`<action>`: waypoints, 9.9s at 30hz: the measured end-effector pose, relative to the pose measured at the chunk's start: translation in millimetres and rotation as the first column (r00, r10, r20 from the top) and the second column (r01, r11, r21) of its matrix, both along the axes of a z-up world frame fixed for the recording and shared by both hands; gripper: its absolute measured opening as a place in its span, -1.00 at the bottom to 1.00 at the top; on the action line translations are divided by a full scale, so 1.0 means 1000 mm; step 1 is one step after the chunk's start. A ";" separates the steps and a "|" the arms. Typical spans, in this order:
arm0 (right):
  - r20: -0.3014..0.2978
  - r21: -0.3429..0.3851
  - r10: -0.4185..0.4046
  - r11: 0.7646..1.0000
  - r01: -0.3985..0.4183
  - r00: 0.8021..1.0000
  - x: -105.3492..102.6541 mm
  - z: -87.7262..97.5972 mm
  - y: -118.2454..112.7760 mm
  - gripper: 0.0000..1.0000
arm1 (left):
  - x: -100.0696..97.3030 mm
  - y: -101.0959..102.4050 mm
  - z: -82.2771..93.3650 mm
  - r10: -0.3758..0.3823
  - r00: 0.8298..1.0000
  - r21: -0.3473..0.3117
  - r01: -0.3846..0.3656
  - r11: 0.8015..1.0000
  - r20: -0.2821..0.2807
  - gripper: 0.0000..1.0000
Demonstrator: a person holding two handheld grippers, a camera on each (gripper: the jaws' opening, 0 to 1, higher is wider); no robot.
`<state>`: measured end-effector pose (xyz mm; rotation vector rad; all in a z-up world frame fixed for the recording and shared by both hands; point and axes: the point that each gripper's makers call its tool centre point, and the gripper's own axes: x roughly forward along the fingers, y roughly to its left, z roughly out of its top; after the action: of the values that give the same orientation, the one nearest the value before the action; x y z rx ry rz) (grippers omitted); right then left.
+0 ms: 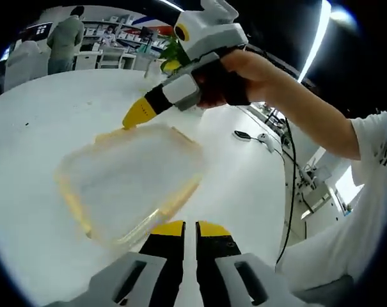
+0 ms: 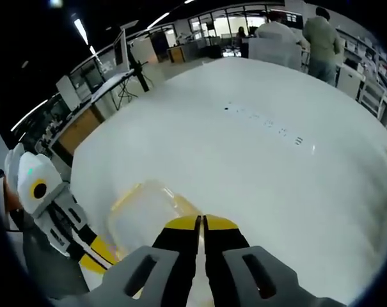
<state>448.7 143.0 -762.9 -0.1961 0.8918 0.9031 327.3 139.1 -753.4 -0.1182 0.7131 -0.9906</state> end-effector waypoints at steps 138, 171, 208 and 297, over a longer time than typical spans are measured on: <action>-0.063 -0.285 0.629 0.732 -0.618 0.775 -0.073 -0.008 -0.040 0.52 | 0.068 0.062 -0.016 -0.403 0.862 0.605 0.150 0.782 0.308 0.74; -0.047 -0.327 0.541 0.786 -0.524 0.840 -0.066 -0.030 -0.032 0.36 | 0.070 0.077 -0.041 -0.577 0.796 0.725 0.287 0.626 0.184 0.33; 0.028 -0.390 0.596 0.745 -0.541 0.802 -0.051 -0.024 0.115 0.37 | 0.078 0.222 -0.033 -0.534 0.820 0.739 0.226 0.634 0.207 0.33; 0.546 -0.027 -0.043 0.997 0.069 0.837 -0.108 0.124 0.042 0.77 | -0.014 0.299 0.097 0.151 0.811 0.185 -0.303 0.935 0.565 0.66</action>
<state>341.2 184.8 -639.2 -0.4425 0.3798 0.7141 313.0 438.0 -656.3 0.3047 0.2865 -0.6353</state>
